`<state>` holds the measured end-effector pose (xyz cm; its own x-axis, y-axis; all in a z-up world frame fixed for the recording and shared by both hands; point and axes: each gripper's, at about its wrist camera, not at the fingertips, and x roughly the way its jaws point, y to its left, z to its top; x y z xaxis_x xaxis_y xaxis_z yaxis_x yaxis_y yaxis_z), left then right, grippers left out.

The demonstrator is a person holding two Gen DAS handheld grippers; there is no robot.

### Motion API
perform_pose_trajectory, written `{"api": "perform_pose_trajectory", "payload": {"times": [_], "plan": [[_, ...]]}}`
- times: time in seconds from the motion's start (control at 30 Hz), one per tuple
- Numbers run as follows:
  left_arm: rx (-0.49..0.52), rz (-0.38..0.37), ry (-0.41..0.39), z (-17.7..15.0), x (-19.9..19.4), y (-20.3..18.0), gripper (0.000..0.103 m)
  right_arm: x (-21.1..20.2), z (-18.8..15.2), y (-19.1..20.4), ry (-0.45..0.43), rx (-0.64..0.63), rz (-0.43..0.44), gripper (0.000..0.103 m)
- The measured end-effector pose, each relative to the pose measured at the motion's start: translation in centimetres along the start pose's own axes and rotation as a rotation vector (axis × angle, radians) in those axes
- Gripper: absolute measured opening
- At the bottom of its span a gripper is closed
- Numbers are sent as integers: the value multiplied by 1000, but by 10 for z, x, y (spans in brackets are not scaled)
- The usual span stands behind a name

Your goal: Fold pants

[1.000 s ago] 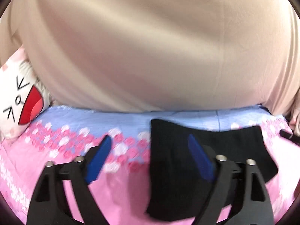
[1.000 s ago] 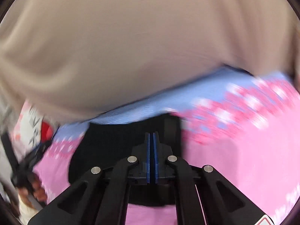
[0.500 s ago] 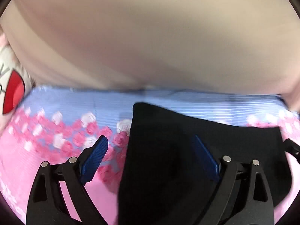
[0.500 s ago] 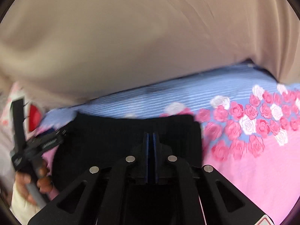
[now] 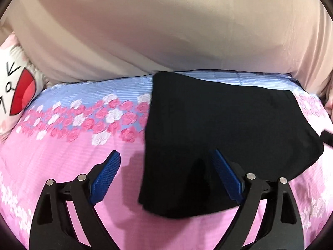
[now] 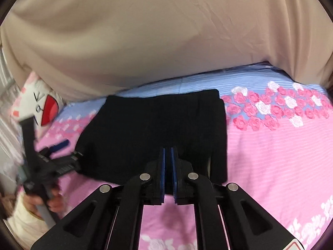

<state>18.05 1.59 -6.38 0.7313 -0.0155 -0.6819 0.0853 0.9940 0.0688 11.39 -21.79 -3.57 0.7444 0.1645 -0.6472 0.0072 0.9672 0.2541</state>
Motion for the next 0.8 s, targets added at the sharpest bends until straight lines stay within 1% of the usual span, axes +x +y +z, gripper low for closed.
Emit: {"api": "perform_pose_trajectory", "payload": {"times": [0.03,0.07,0.1,0.13,0.2,0.27,0.3,0.37,0.47,0.57,0.67,0.73,0.8], "plan": [[2,13,21,-3,7,2,89,8,-5,-5,24,-4,-43,6],[1,23,45,-6,12,2,91,19,-12,-15,53,4,-83,0],[-8,11,68,-9,20,3,91,27,-19,-26,59,18,-70,0],[-39,-9,69,-12,23,7,91,24,-20,-31,40,41,-37,0],[-54,-12,71,-9,14,7,91,15,-16,-35,51,74,-19,0],[-45,-6,60,-8,2,4,89,1,-16,-28,18,71,-38,2],[-42,-9,54,-9,-2,3,89,-5,-17,-25,2,76,-23,4],[-37,-2,50,-11,-15,0,89,-15,-20,-23,-14,90,-4,4],[-25,6,53,-15,-33,-5,90,-28,-27,-18,-36,93,-1,5],[5,29,48,-20,-47,-10,90,-40,-32,-9,-62,82,-23,7],[48,64,17,-26,-65,-18,90,-50,-39,0,-81,72,-40,8],[69,69,3,-30,-74,-21,90,-54,-46,8,-87,60,-50,9],[66,58,4,-33,-80,-21,90,-57,-51,13,-91,51,-58,10]]}}
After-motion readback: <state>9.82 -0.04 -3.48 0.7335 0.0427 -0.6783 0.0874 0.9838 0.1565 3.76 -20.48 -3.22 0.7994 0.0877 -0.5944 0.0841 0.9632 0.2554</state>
